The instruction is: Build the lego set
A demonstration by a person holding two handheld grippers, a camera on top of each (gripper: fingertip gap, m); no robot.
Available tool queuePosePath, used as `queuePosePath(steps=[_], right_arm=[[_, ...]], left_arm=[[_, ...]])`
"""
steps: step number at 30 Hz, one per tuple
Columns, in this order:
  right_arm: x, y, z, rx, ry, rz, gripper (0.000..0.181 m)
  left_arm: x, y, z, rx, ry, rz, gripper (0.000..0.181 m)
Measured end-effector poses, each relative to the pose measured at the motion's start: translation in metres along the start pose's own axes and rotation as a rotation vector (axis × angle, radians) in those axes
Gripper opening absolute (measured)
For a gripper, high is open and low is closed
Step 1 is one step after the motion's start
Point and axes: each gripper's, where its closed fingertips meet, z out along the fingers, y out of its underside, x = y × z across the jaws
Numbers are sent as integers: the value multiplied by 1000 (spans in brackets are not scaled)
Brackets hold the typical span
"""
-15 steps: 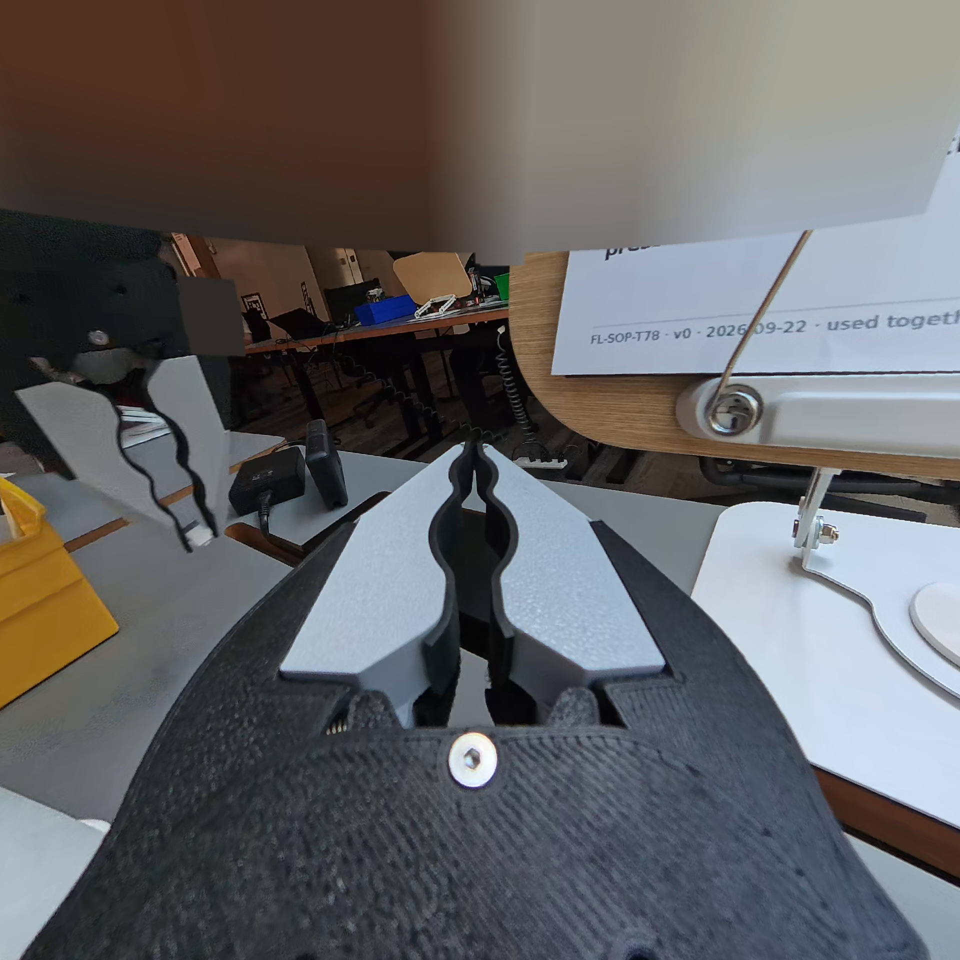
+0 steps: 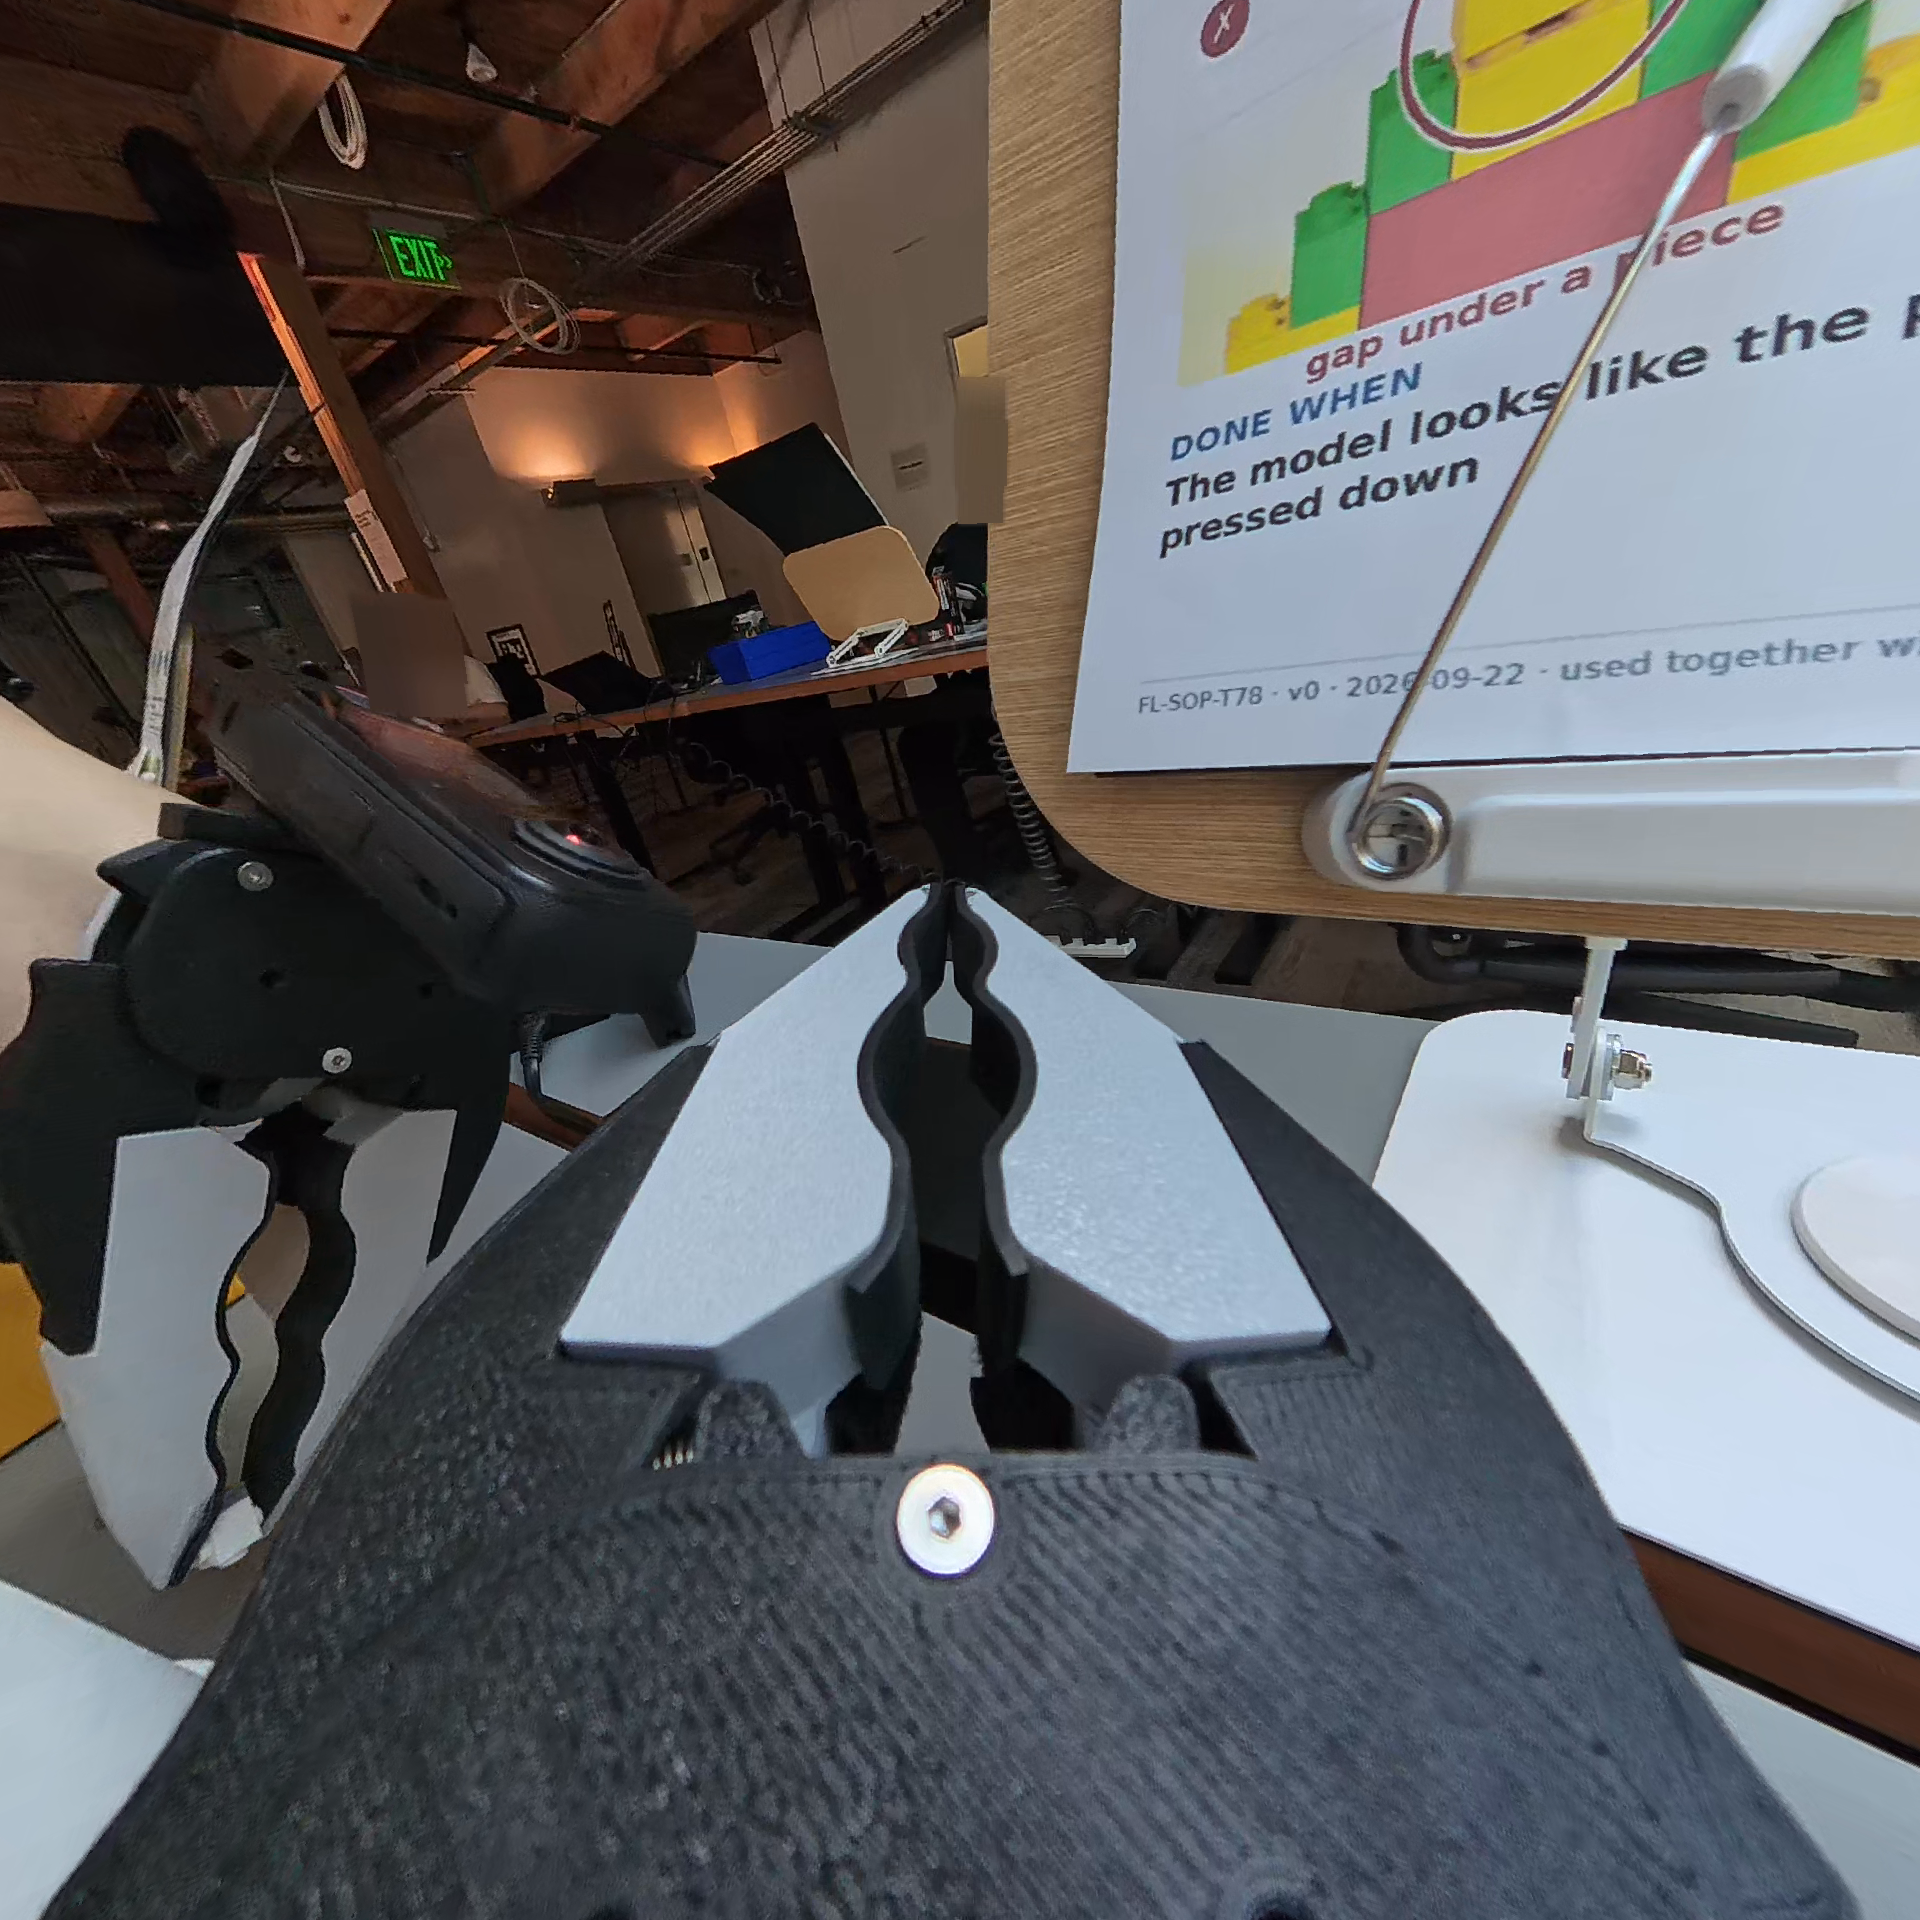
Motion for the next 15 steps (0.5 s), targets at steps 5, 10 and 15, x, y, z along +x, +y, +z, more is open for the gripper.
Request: queuePosePath(steps=[5, 10, 15], right_arm=[[-8, -2, 1, 16, -42, 7, 0], [-8, -3, 1, 17, -34, -14, 0], [-6, -8, -2, 46, -16, -28, 0]], left_arm=[[0, 0, 11, 16, 90, -68, 23], [-15, -15, -7, 138, 9, -97, 33], [-78, -22, -63, 210, -406, -14, 43]])
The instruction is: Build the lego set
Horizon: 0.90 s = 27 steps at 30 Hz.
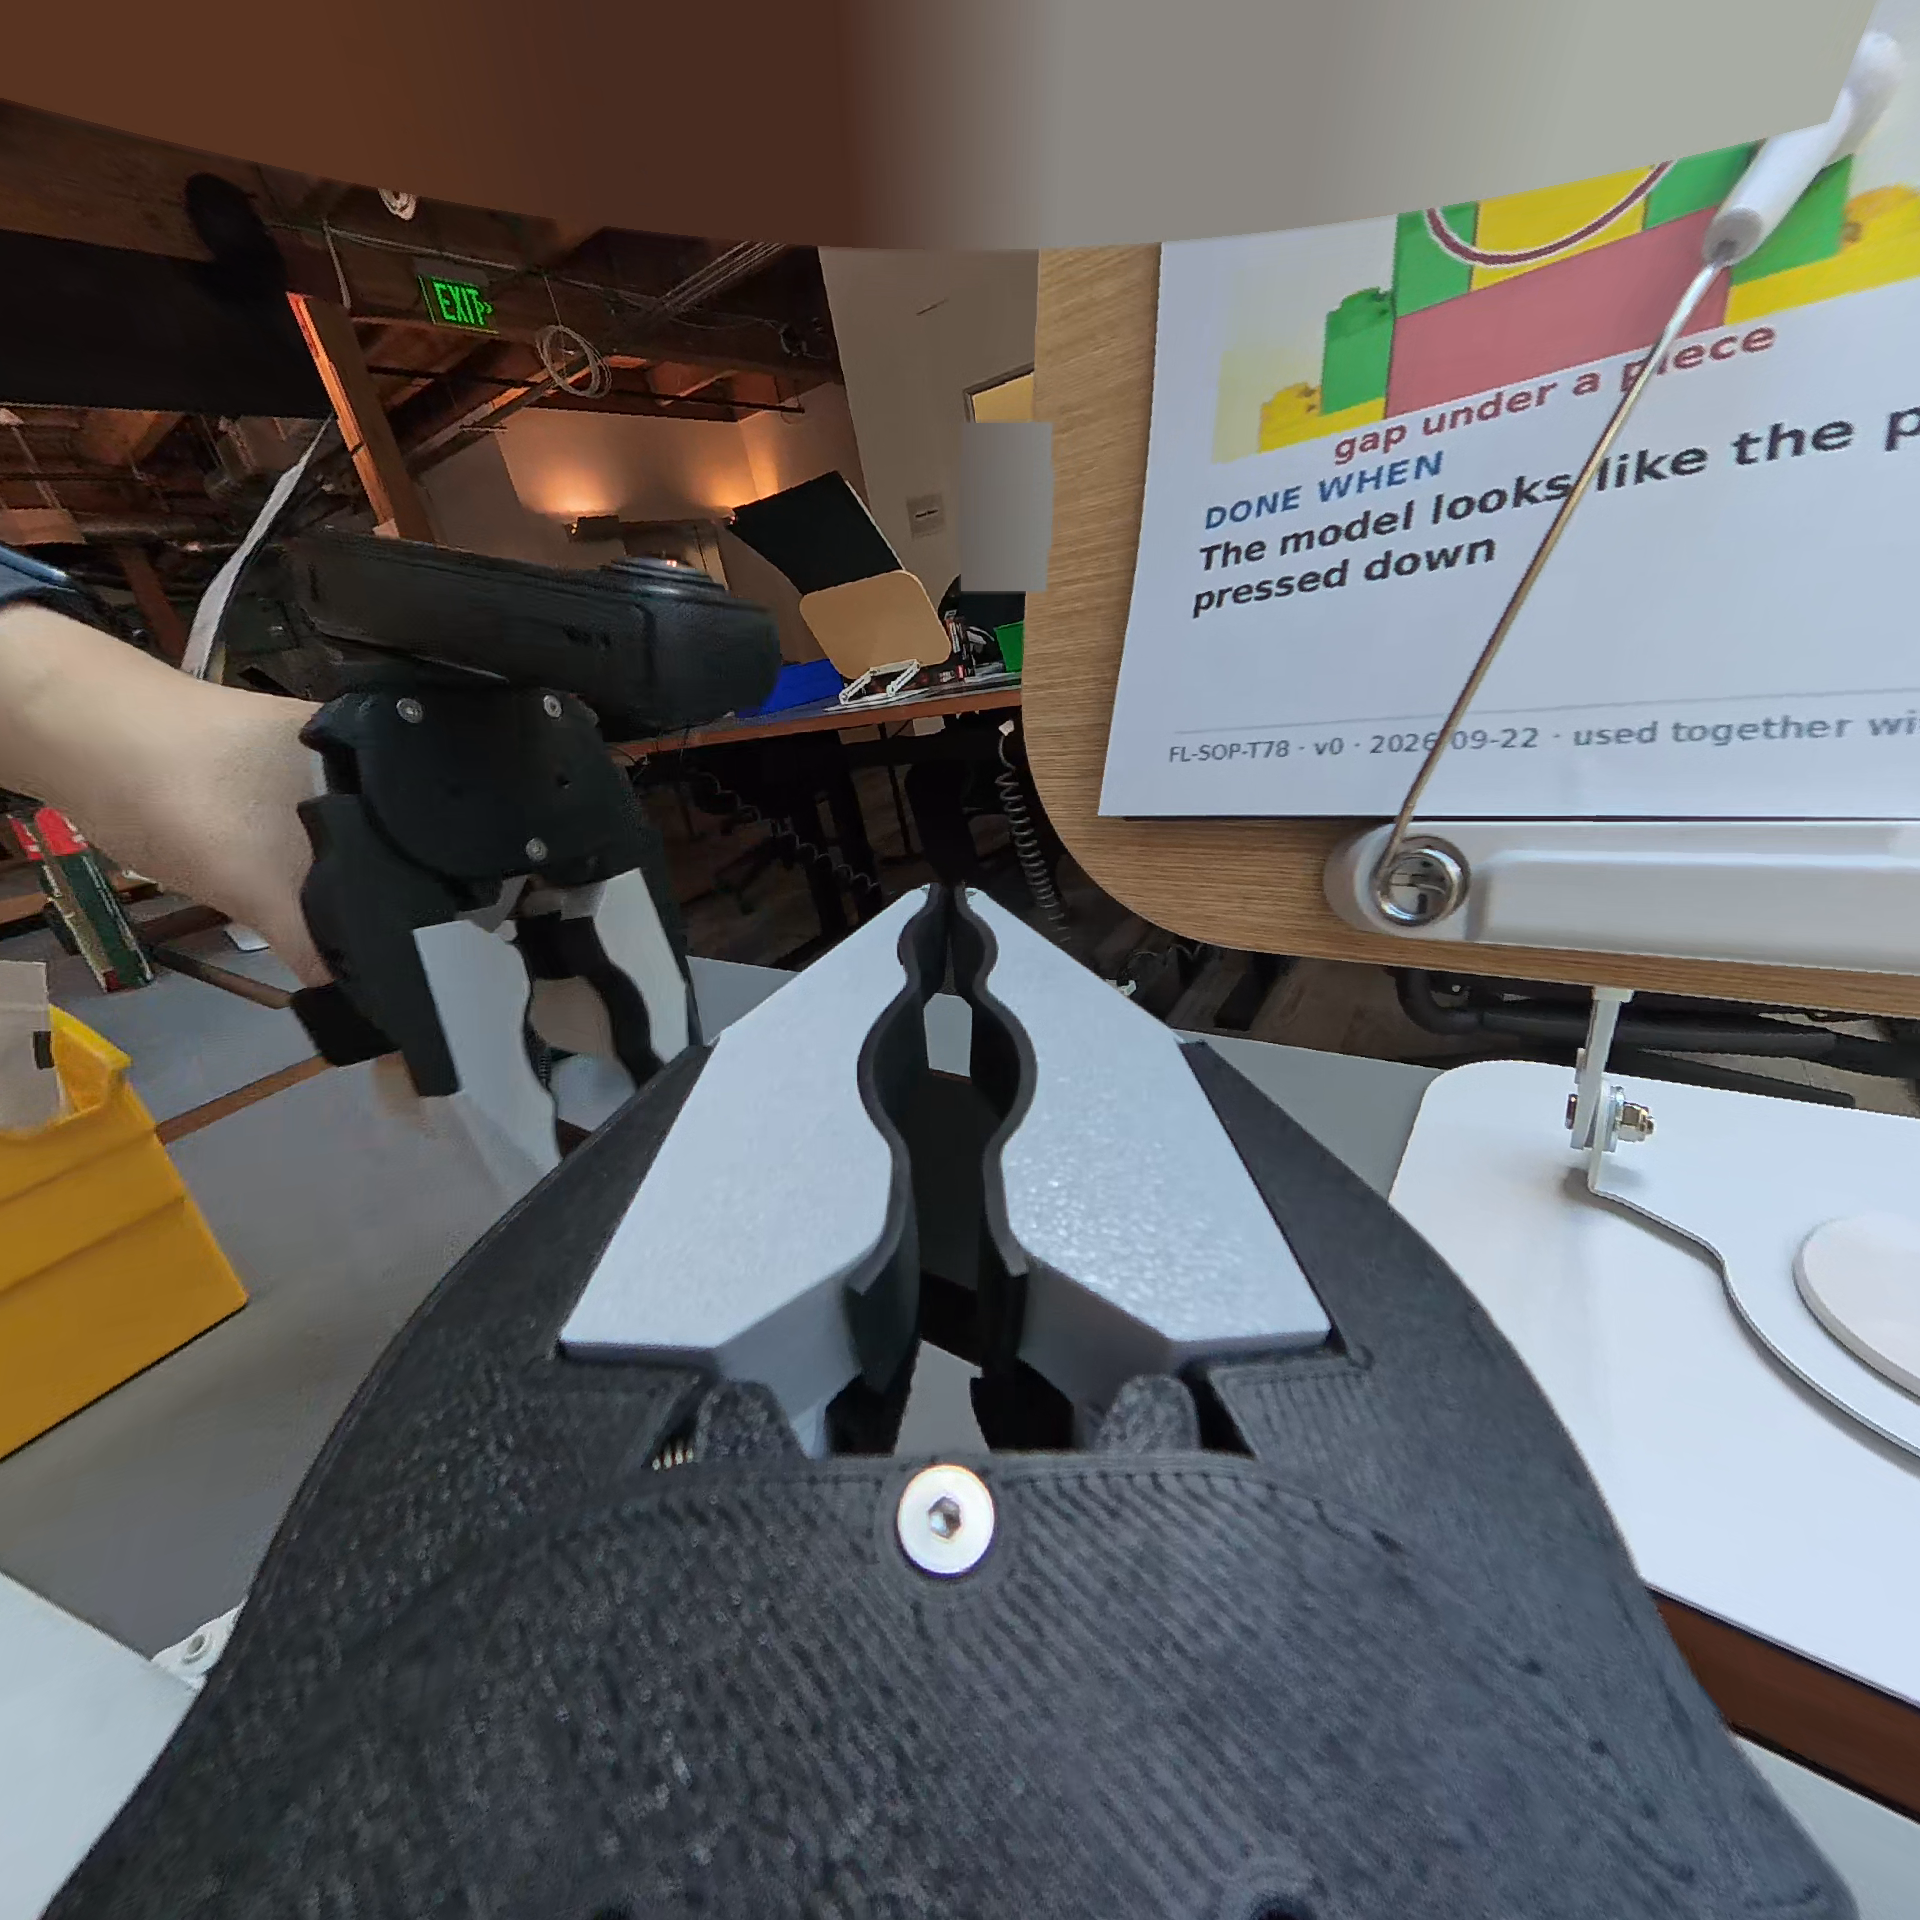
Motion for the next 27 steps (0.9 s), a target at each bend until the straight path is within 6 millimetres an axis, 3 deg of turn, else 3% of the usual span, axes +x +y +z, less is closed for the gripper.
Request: queuePosePath(steps=[4, 7, 13, 17, 27], right_arm=[[1, -1, -1, 2, 6, -12, 0], [1, -2, -2, 7, 6, -7, 0], [3, -3, -2, 12, 10, 1, 0], [2, -2, -2, 10, 7, -4, 0], [1, -3, -3, 15, 10, -11, 0]], left_arm=[[-61, -5, -2, 29, -267, 113, 56], [-89, 2, 4, -32, -438, 253, 59], [-96, 0, 17, -45, -597, 368, 67], [-105, 2, 21, -63, -676, 345, 75], [-106, 5, 16, -64, -650, 263, 76]])
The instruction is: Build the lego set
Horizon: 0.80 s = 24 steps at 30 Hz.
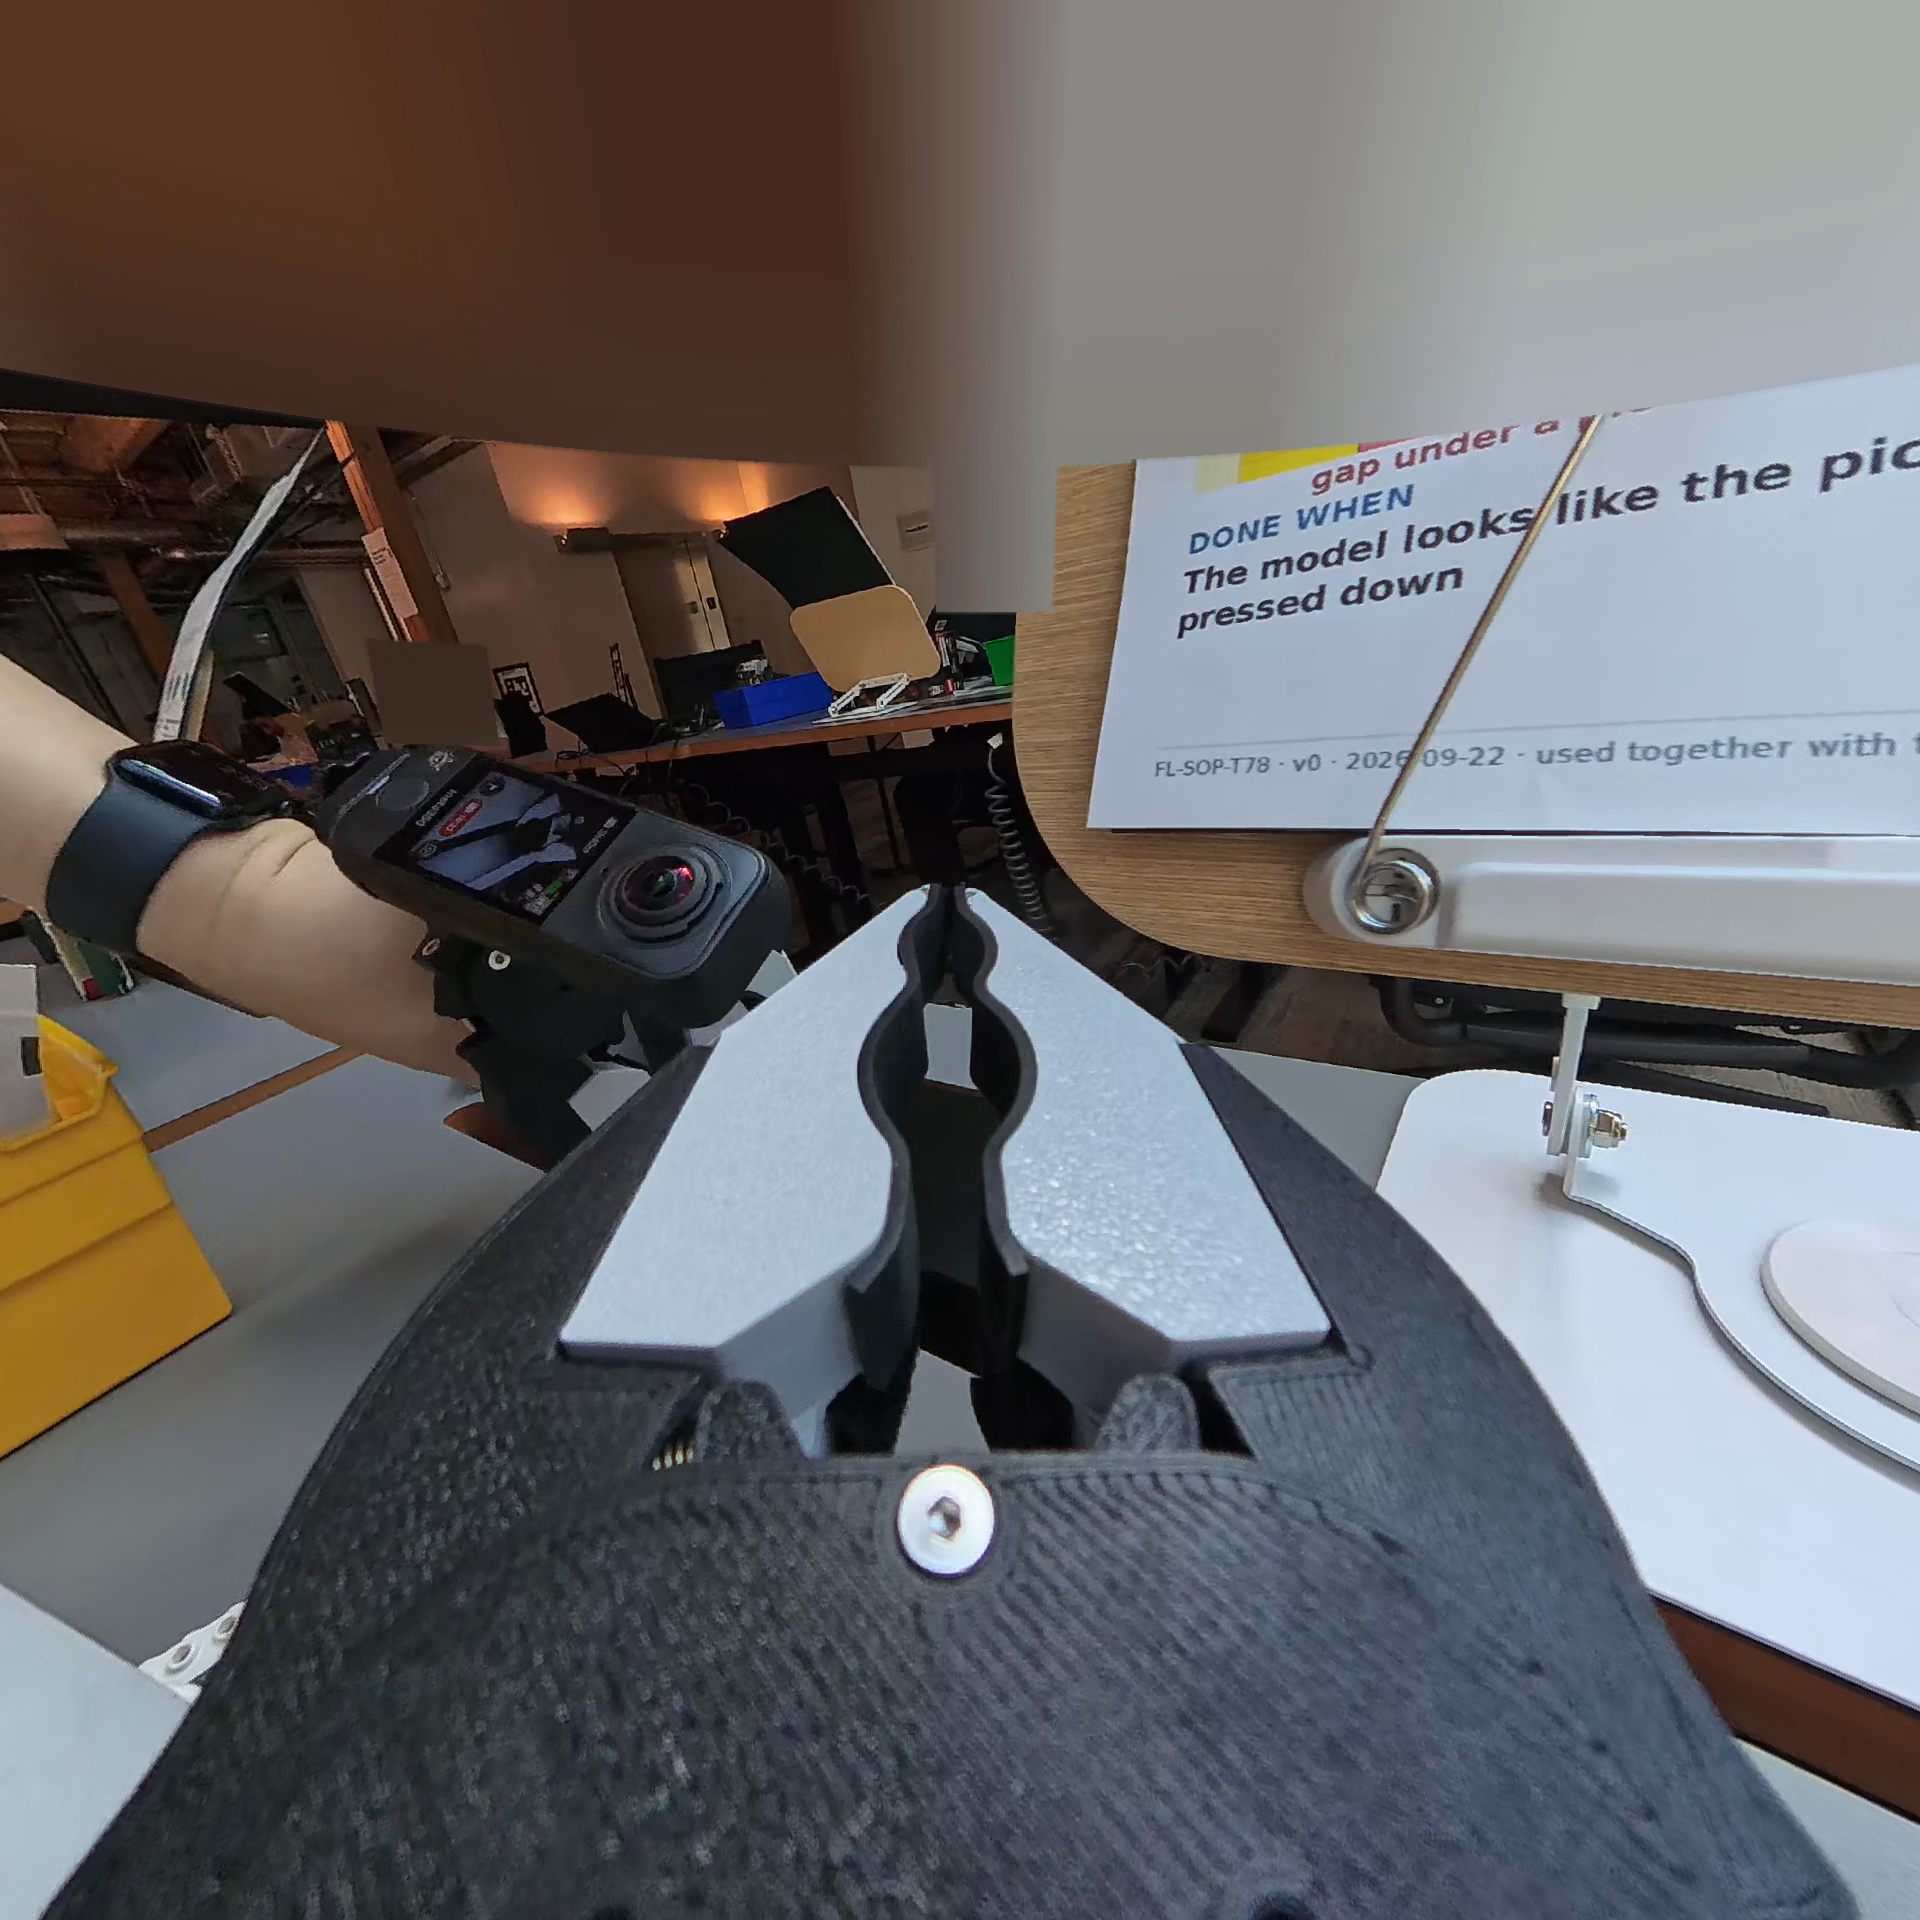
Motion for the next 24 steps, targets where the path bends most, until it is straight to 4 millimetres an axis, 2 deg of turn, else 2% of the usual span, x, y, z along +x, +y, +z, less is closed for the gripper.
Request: queuePosePath(steps=[5, 8, 10, 12, 14, 20, 24], right_arm=[[-1, 0, 0, -2, -1, -5, 0], [-1, -4, -2, 18, 3, -16, 0], [0, -7, -3, 31, 11, -23, 0], [2, -6, -4, 29, 16, -15, 0], [3, -7, -4, 33, 19, -10, 0], [3, -5, -4, 28, 15, 1, 0], [4, -4, -3, 21, 18, -4, 0]], left_arm=[[-11, 0, -14, 25, -3, -21, 74], [-21, 1, -25, 44, -8, -37, 63], [-31, 0, -33, 66, -16, -56, 41], [-47, 0, -38, 88, -62, -74, 8], [-65, 2, -37, 88, -116, -94, 10], [-90, 2, -21, 56, -16, -135, 7], [-94, 1, -19, 89, 117, -193, 6]])
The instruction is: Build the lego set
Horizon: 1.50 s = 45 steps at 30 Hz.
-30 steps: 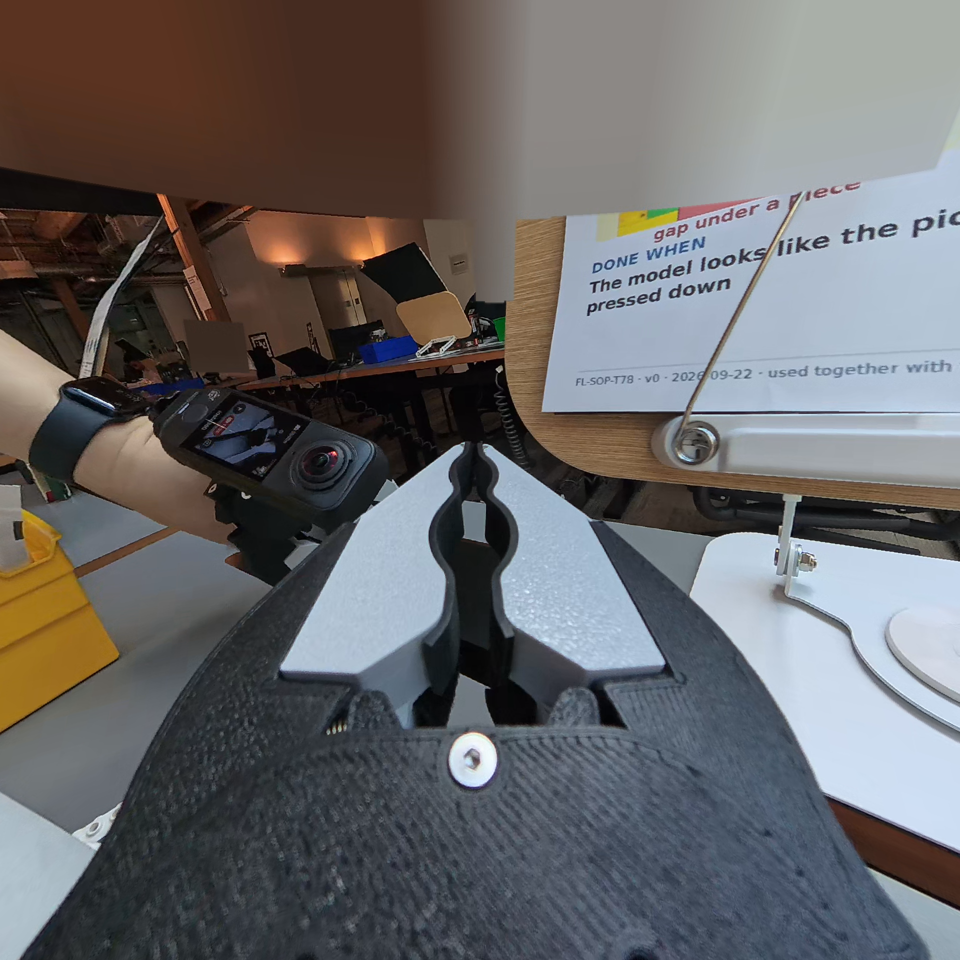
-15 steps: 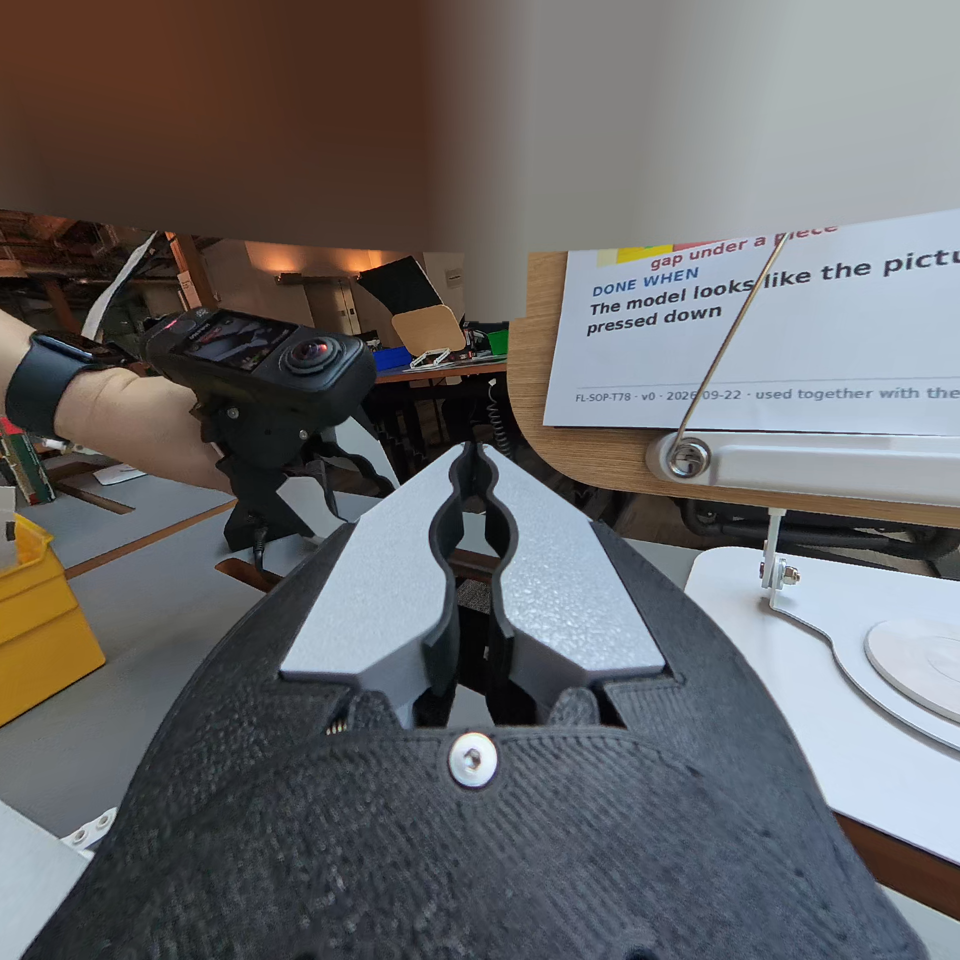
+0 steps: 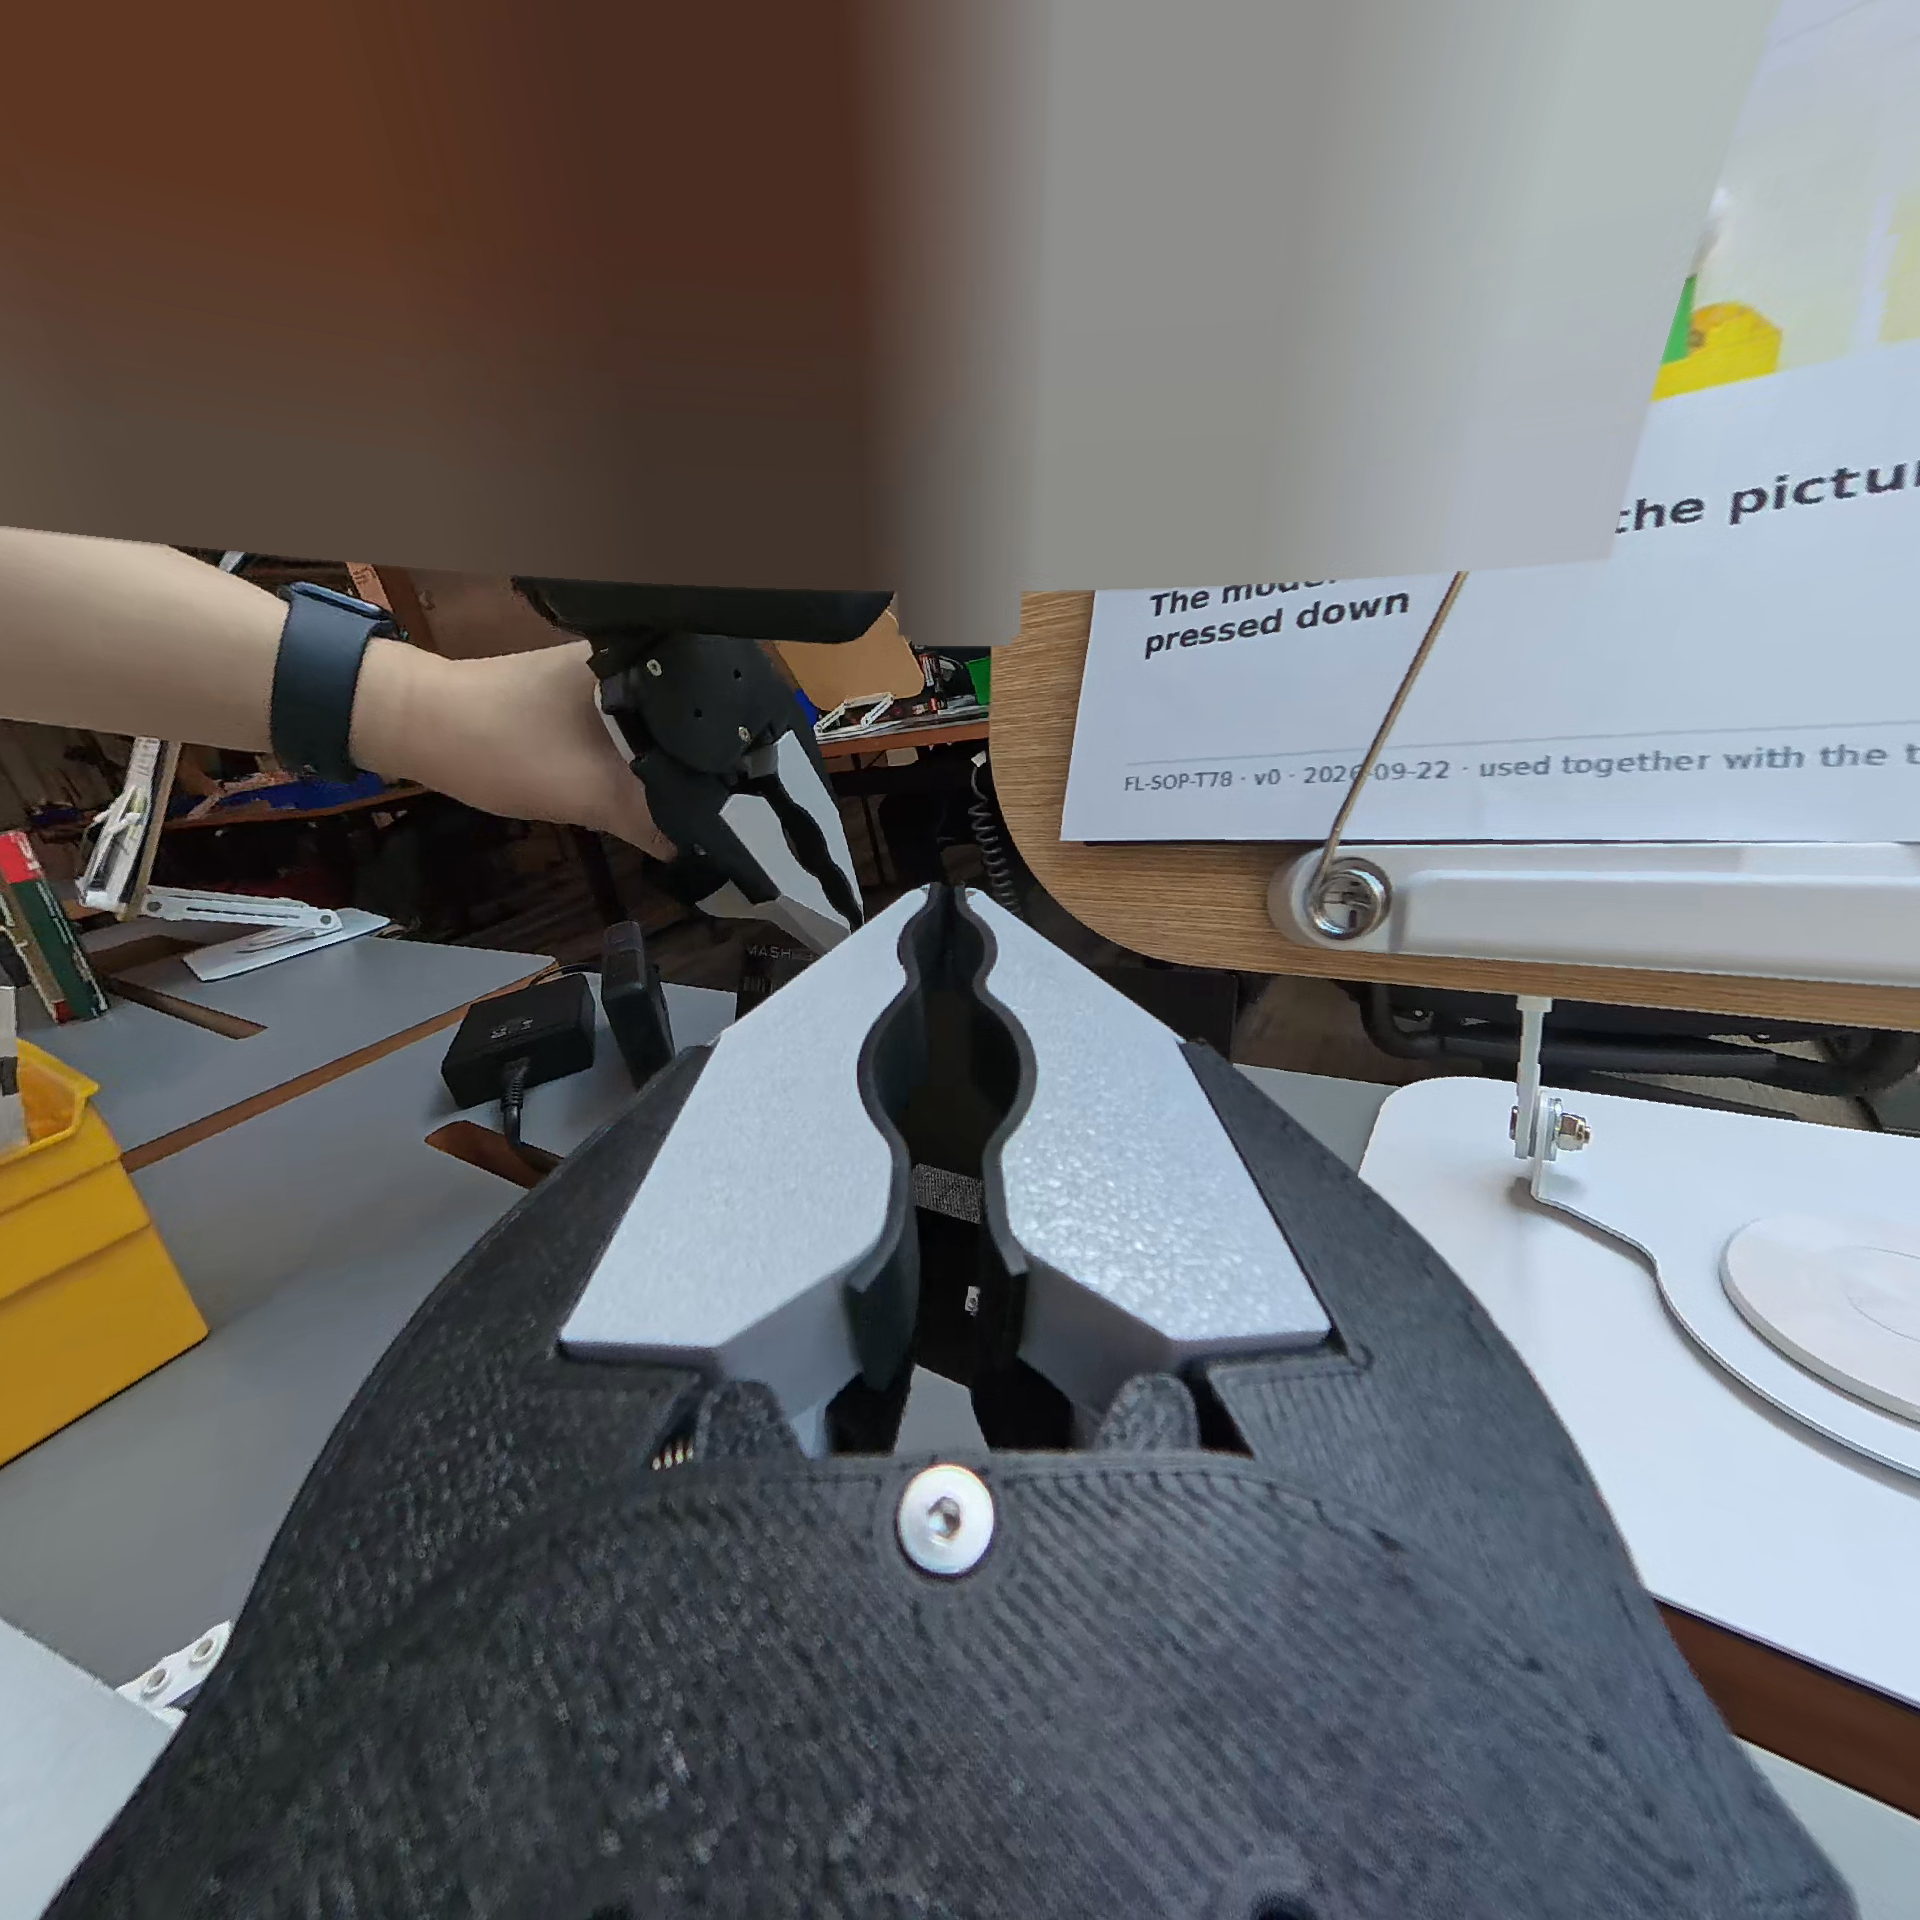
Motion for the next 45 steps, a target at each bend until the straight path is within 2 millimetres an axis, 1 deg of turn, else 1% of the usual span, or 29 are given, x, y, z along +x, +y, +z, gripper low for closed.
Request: queuePosePath(steps=[2, 3, 4, 6, 7, 8, 9, 10, 11, 12, 13, 14, 15, 16, 17, 20, 22, 25, 28, 30, 31, 35, 38, 41, 45], right_arm=[[0, 0, 0, 1, -5, 14, 0], [0, 1, 0, -1, -5, 14, 0], [1, 1, 0, -2, -3, 10, 0], [1, 0, -1, 2, -2, 5, 0], [1, -1, -1, 4, 0, 3, 0], [2, -1, -1, 5, 3, 3, 0], [3, -2, -1, 7, 5, 4, 0], [4, -2, -2, 11, 6, 5, 0], [3, -3, -2, 15, 6, 4, 0], [3, -5, -3, 23, 8, -5, 0], [3, -6, -4, 29, 14, -21, 0], [3, -8, -5, 34, 24, -41, 0], [2, -9, -6, 39, 29, -60, 0], [0, -10, -6, 39, 26, -76, 0], [-1, -8, -5, 31, 24, -86, 0], [0, -7, -4, 22, 22, -70, 0], [3, -9, -5, 37, 30, -60, 0], [7, -12, -7, 50, 39, -53, 0], [7, -12, -7, 50, 36, -48, 0], [7, -12, -7, 54, 37, -45, 0], [7, -13, -7, 55, 36, -42, 0], [9, -14, -8, 61, 41, -39, 0], [9, -17, -10, 75, 43, -33, 0], [8, -16, -10, 73, 39, -36, 0], [8, -18, -11, 80, 41, -40, 0]], left_arm=[[-1, 0, -1, 16, 9, -32, 9], [-4, -1, -3, 29, -20, -28, 17], [-10, -3, -8, 52, -71, -15, 24], [-14, -14, -29, 138, -145, 8, 28], [-10, -23, -42, 196, -162, 17, 33], [0, -32, -55, 254, -157, 27, 36], [16, -41, -64, 302, -122, 38, 35], [36, -48, -68, 335, -67, 45, 35], [55, -54, -65, 348, -5, 50, 36], [74, -57, -56, 337, 56, 58, 39], [90, -57, -42, 304, 110, 73, 42], [101, -55, -26, 259, 146, 95, 43], [106, -54, -10, 218, 162, 121, 42], [109, -55, 4, 191, 169, 142, 41], [111, -58, 15, 181, 179, 157, 33], [111, -64, 42, 167, 162, 217, 36], [115, -61, 57, 131, 175, 236, 36], [112, -57, 74, 119, 135, 300, 26], [109, -53, 82, 130, 88, 386, 19], [109, -54, 82, 142, 89, 390, 16], [109, -54, 83, 135, 88, 389, 17], [109, -55, 85, 102, 137, 299, 18], [116, -57, 86, 69, 185, 221, 25], [120, -62, 88, 71, 149, 286, 23], [117, -65, 93, 56, 55, 410, 23]])
